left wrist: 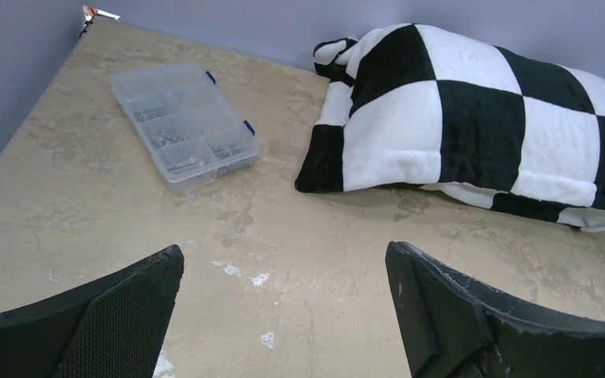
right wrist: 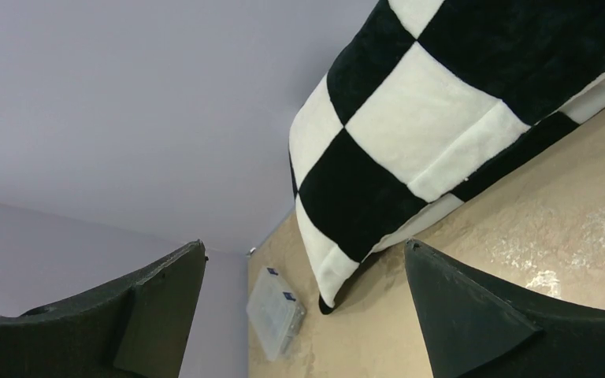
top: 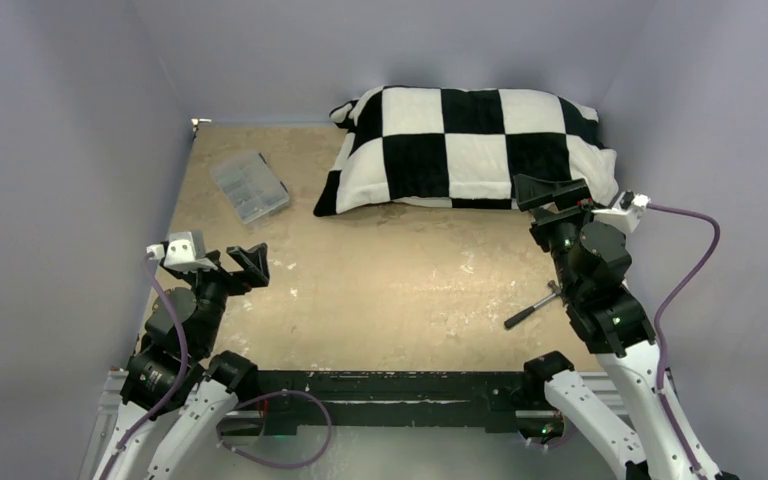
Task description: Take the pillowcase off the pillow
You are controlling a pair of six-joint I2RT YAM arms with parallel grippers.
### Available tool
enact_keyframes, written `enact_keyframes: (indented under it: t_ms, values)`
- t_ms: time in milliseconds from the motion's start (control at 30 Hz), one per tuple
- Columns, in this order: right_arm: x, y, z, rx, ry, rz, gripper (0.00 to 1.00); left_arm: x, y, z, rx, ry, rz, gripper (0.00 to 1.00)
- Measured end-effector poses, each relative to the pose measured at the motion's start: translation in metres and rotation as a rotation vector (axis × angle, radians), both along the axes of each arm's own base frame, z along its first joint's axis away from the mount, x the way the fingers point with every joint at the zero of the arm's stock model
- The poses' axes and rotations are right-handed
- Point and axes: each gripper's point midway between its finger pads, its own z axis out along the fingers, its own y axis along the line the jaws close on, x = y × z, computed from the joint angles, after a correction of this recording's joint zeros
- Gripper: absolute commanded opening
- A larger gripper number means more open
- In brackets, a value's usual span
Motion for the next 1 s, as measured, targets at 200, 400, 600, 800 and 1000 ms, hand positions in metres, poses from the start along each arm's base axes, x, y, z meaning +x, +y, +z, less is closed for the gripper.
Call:
enact_keyframes:
  t_ms: [200,400,600,800,1000]
  values:
    - [0.001,0.002,-0.001,-0.001,0.003,0.006,0.99,0.0,0.0,0.0,-0.003,0.0,0.0,0.99]
    - [0.022,0.014,-0.015,-0.046,0.044,0.041,0.99,0.0,-0.001,0.0,-0.018,0.001,0.001,0.99]
    - [0.072,0.034,-0.059,-0.156,0.191,0.068,0.99,0.001,-0.001,-0.001,-0.015,0.007,0.001,0.99]
    - [0.126,0.022,-0.1,-0.249,0.281,0.01,0.99,0.004,-0.002,-0.01,0.003,0.047,0.008,0.99]
    - [0.184,-0.053,-0.098,-0.281,0.259,-0.205,0.99,0.006,-0.001,-0.011,0.006,0.055,0.018,0.99]
